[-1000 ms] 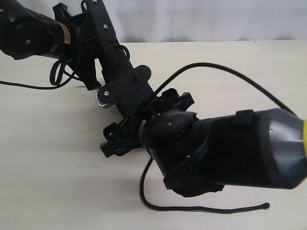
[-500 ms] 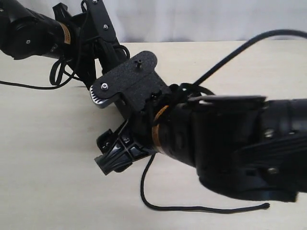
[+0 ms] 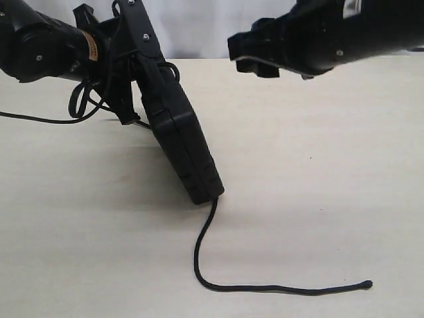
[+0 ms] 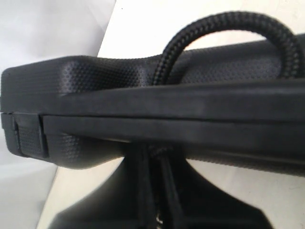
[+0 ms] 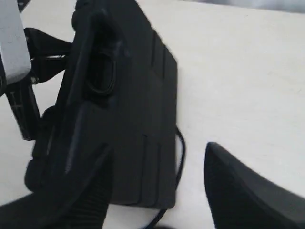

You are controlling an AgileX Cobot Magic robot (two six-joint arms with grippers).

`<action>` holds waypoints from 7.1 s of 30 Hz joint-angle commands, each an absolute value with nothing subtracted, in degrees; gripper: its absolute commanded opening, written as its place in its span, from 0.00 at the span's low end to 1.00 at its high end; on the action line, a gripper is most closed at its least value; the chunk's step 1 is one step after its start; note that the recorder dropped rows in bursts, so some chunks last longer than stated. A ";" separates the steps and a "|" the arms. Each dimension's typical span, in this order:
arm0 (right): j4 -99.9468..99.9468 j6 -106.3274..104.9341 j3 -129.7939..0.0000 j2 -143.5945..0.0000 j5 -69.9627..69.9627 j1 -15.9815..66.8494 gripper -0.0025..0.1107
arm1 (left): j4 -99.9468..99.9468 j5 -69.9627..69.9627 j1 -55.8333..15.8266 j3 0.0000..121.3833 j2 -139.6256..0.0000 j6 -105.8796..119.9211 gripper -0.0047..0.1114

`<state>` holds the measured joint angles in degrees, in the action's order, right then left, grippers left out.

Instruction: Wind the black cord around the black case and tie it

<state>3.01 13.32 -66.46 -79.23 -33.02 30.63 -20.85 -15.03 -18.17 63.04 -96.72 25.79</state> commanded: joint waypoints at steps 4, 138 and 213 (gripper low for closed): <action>54.70 -28.62 -90.14 -105.76 -55.72 17.18 0.48 | -20.33 -14.40 -18.72 62.63 -96.69 25.68 0.04; 29.28 -31.69 -93.44 -111.42 -50.34 28.40 0.06 | -7.89 10.87 -14.08 48.70 -97.98 46.58 0.42; 38.04 -24.17 -95.94 -115.20 -51.12 21.38 0.06 | -15.90 16.67 -14.44 48.70 -105.97 36.16 0.21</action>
<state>37.64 -24.43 -95.59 -115.70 -51.06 21.81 -16.22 15.81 -14.06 48.79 -105.85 36.38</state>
